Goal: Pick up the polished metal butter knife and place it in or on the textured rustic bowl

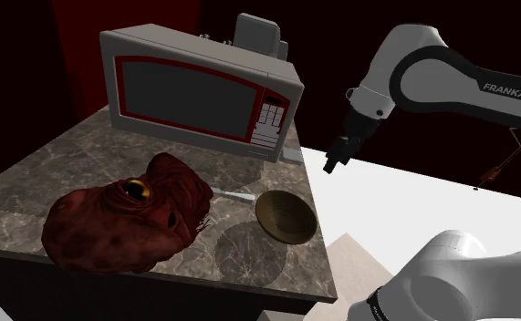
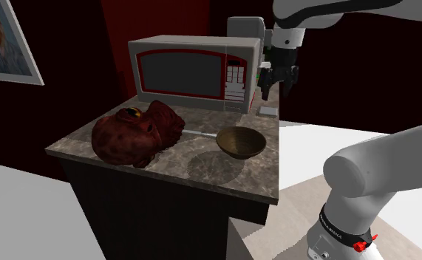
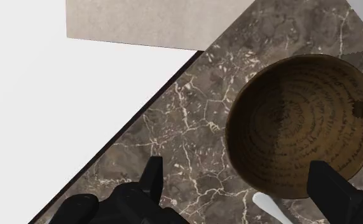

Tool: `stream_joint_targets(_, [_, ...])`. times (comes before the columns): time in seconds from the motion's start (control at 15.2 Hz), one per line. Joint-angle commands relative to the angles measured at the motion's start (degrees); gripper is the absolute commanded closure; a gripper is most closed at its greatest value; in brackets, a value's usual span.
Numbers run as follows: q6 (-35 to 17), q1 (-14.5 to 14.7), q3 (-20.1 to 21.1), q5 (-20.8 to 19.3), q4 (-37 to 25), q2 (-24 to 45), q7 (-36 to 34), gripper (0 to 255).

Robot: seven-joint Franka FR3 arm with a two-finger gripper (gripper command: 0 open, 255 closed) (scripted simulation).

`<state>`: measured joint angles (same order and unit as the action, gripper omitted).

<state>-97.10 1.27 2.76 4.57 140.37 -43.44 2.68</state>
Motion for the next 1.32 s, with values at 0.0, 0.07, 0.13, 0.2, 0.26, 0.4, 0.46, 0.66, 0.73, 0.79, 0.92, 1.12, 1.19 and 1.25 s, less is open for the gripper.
stream_joint_targets(0.0, [0.00, 0.00, 0.00, 0.00, 0.00, 0.00, 0.00, 0])
stream_joint_targets(0.07, [-1.75, 0.54, 0.16, -0.08, -0.28, 2.04, 1.14, 0])
stream_joint_targets(0.13, [-3.46, 1.07, 0.32, -0.17, -0.64, 4.10, 2.26, 0])
stream_joint_targets(0.2, [-5.12, 1.59, 0.50, -0.25, -1.06, 6.19, 3.37, 0])
stream_joint_targets(0.26, [-6.72, 2.11, 0.69, -0.35, -1.56, 8.28, 4.45, 0])
stream_joint_targets(0.4, [-9.77, 3.09, 1.14, -0.55, -2.74, 12.51, 6.57, 0])
stream_joint_targets(0.46, [-11.21, 3.55, 1.40, -0.66, -3.42, 14.63, 7.61, 0])
stream_joint_targets(0.66, [-15.19, 4.89, 2.25, -1.09, -5.82, 20.97, 10.57, 0])
stream_joint_targets(0.73, [-16.40, 5.32, 2.57, -1.27, -6.72, 23.08, 11.50, 0])
stream_joint_targets(0.79, [-17.55, 5.74, 2.90, -1.48, -7.68, 25.17, 12.41, 0])
stream_joint_targets(0.92, [-19.68, 6.53, 3.62, -1.98, -9.72, 29.33, 14.16, 0])
stream_joint_targets(1.12, [-22.45, 7.69, 4.77, -2.97, -13.11, 35.47, 16.55, 0])
stream_joint_targets(1.19, [-23.26, 8.06, 5.17, -3.37, -14.31, 37.49, 17.29, 0])
stream_joint_targets(1.25, [-24.02, 8.44, 5.58, -3.81, -15.56, 39.50, 18.00, 0])
